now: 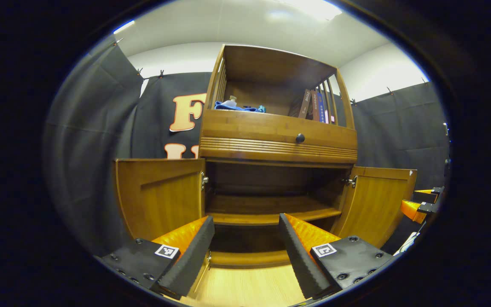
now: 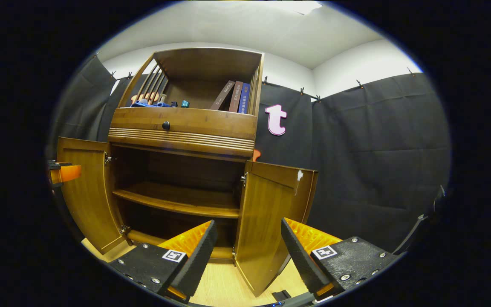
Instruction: Open the right door of the double-door shoe cabinet with the right hand, and open the left door with the left hand.
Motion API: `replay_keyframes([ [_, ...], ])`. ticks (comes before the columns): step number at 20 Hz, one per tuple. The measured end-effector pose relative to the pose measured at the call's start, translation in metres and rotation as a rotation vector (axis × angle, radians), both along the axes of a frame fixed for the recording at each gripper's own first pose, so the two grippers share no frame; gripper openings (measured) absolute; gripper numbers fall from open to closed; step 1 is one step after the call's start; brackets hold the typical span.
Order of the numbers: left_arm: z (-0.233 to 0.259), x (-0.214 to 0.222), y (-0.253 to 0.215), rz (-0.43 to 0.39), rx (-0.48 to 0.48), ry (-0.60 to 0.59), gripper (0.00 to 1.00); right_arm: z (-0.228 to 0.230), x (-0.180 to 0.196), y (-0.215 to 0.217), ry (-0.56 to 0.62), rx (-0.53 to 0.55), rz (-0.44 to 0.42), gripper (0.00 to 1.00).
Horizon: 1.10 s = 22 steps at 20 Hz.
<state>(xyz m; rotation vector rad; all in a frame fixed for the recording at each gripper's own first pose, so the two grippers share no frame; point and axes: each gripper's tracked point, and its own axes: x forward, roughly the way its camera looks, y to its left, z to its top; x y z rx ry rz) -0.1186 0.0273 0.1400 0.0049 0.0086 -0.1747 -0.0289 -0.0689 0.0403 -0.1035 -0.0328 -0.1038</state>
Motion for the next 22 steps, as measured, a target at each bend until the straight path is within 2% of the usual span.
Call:
replay_keyframes([
  [1,0.011,0.003,-0.003,0.003,0.005,-0.022,0.97,0.008,-0.003,0.001,-0.015,-0.003,0.007,0.90],
  [2,0.021,0.006,-0.007,0.006,0.006,-0.047,0.97,0.013,-0.005,0.002,-0.025,-0.004,0.011,0.94],
  [3,0.031,0.007,-0.010,0.005,0.003,-0.066,0.97,0.017,-0.008,0.003,-0.032,-0.005,0.015,0.92],
  [6,0.042,0.007,-0.016,-0.003,-0.026,-0.074,0.97,0.024,-0.011,0.000,-0.037,-0.004,0.012,0.92],
  [9,0.043,0.007,-0.014,0.004,-0.053,-0.059,0.96,0.027,-0.016,-0.001,-0.040,0.012,0.007,0.88],
  [10,0.042,0.007,-0.010,0.012,-0.055,-0.052,0.96,0.026,-0.019,-0.002,-0.039,0.014,0.006,0.92],
  [22,0.038,0.002,0.022,0.068,-0.056,-0.038,0.94,0.026,-0.029,0.009,-0.037,0.017,0.010,0.92],
])
